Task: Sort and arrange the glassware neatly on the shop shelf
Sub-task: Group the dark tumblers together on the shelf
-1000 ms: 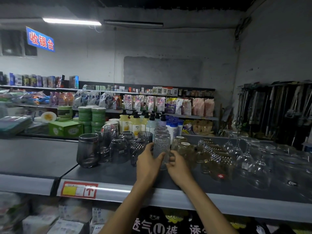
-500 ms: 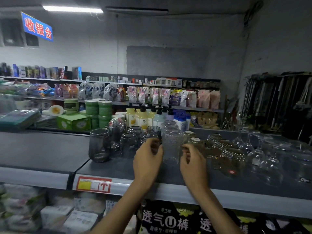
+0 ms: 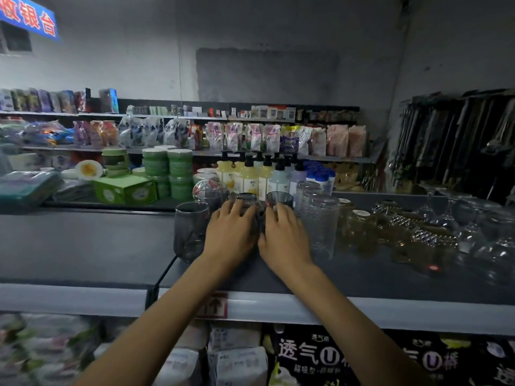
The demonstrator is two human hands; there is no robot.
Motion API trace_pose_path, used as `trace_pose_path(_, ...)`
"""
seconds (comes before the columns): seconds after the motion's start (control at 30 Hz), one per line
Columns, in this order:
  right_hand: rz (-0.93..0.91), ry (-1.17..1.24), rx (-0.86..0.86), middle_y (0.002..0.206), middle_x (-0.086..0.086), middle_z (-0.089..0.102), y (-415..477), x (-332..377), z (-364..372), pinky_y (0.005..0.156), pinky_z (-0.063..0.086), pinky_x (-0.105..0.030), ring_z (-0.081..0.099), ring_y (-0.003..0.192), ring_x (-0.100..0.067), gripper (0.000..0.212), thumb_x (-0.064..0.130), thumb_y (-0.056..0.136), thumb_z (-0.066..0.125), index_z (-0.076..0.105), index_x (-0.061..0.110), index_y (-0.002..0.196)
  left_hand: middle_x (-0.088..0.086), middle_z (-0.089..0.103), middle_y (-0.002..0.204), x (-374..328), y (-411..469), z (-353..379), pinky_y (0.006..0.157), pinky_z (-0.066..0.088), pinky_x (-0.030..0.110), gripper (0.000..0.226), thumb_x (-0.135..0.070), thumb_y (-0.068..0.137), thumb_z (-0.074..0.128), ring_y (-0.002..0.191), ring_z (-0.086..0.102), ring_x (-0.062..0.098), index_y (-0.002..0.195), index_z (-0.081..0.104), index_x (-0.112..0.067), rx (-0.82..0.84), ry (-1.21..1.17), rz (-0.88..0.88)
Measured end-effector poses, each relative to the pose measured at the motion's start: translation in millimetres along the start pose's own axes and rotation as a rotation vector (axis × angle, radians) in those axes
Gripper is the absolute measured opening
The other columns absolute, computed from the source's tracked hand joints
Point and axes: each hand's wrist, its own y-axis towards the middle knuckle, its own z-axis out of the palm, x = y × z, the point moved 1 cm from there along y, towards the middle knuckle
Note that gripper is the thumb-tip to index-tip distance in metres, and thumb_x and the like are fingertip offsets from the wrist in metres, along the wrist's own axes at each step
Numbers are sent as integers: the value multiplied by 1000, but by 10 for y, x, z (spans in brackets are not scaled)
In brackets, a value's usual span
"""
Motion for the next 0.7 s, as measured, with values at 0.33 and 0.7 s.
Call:
trace_pose_path(0.33, -7, 114, -159, 131, -8, 52, -264, -88, -13, 104, 45, -41, 46, 124, -27, 44, 20, 87, 71, 54, 9, 127, 11, 48, 145, 76, -29, -13, 88, 53, 47, 57, -37, 99, 54, 133, 45, 35, 152, 42, -21, 73, -50, -11)
trace_pose_path(0.7, 204, 275, -48, 153, -7, 31, -421, -122, -15, 104, 47, -43, 45, 135, -33, 73, 35, 85, 79, 41, 32, 148, 16, 57, 134, -2, -19, -69, 94, 46, 47, 53, -32, 95, 57, 125, 52, 39, 143, 47, -12, 54, 73, 15)
